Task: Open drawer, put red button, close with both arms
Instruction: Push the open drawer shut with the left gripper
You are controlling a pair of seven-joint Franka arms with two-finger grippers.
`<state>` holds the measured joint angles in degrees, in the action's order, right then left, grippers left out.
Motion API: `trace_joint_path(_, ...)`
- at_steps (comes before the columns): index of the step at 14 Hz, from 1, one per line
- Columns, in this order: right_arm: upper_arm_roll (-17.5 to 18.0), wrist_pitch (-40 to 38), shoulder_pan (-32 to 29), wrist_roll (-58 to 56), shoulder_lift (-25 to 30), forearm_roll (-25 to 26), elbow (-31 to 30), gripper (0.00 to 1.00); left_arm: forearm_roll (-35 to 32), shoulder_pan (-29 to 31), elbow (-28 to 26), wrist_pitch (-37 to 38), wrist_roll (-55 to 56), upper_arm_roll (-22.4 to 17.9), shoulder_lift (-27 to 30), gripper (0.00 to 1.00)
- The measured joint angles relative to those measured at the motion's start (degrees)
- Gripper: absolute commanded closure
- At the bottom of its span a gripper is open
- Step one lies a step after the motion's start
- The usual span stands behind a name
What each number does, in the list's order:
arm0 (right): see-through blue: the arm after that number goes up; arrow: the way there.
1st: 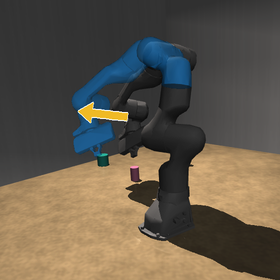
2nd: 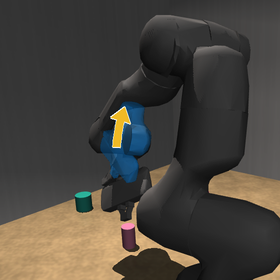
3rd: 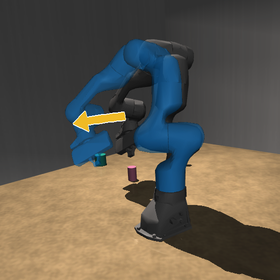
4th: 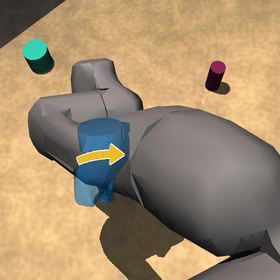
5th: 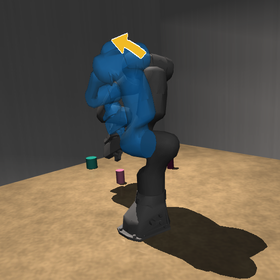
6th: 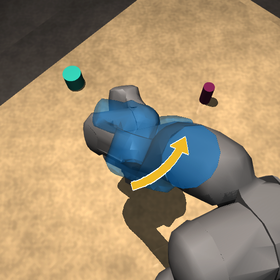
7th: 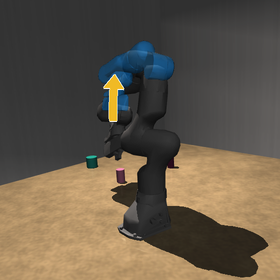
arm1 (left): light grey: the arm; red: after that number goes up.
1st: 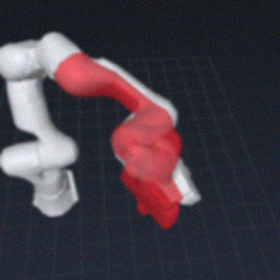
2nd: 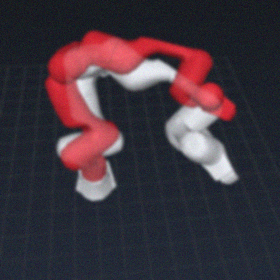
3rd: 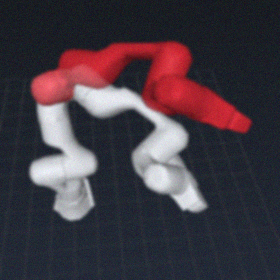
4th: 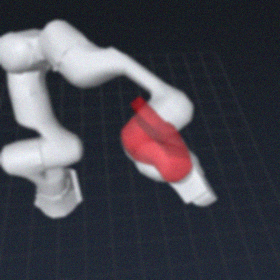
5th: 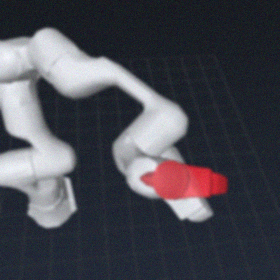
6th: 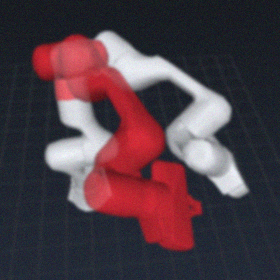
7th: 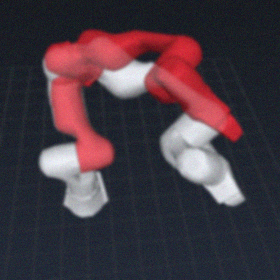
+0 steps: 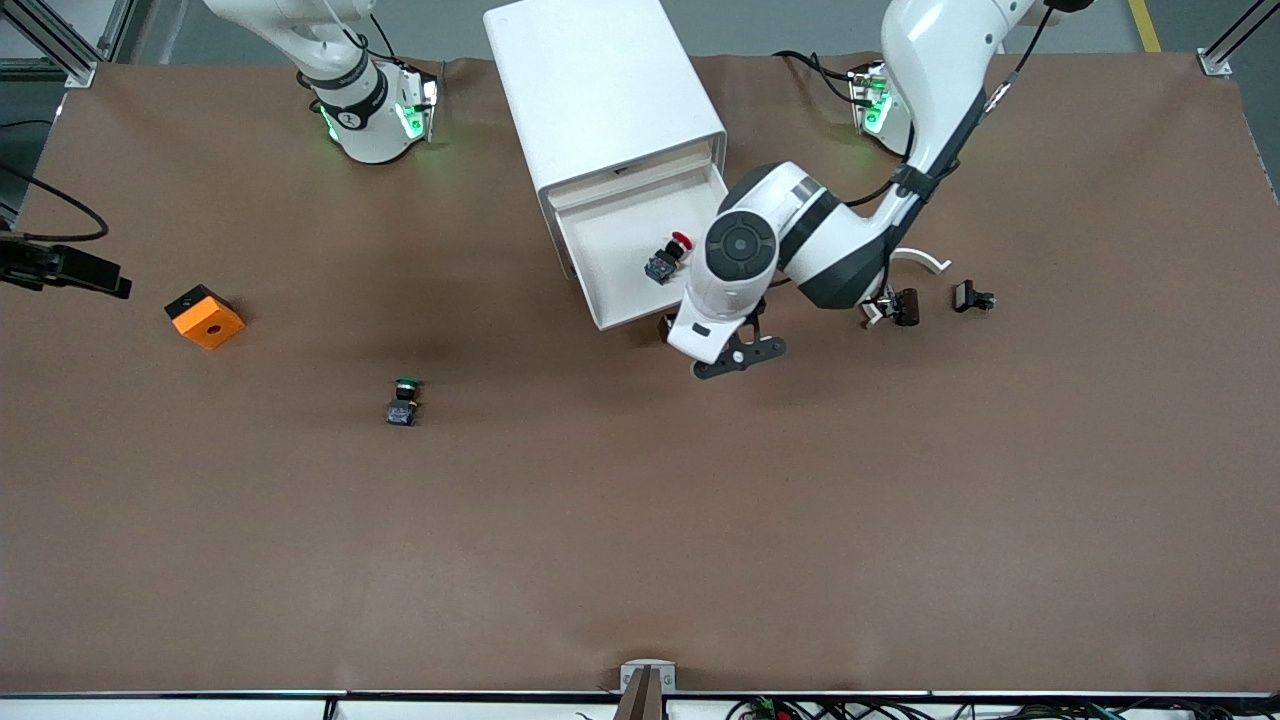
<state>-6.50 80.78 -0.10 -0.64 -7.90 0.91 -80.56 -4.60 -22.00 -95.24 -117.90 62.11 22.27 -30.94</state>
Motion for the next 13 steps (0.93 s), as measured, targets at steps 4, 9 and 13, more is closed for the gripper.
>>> trace_joint_path(4,0.0,-1.0,0.0,0.0,0.1,-0.1,1.0,0.00,0.0,-2.5,0.1,0.0,4.3,0.0,-0.8,0.00)
trace_joint_path(9,0.0,-4.0,0.0,0.0,2.8,-2.9,1.6,0.00,3.2,-4.4,0.6,0.1,6.9,0.1,-1.3,0.00)
trace_joint_path(13,-0.1,-4.1,-0.1,0.0,3.2,-1.2,1.6,0.00,9.4,-4.7,0.8,0.2,6.9,0.5,-1.3,0.00)
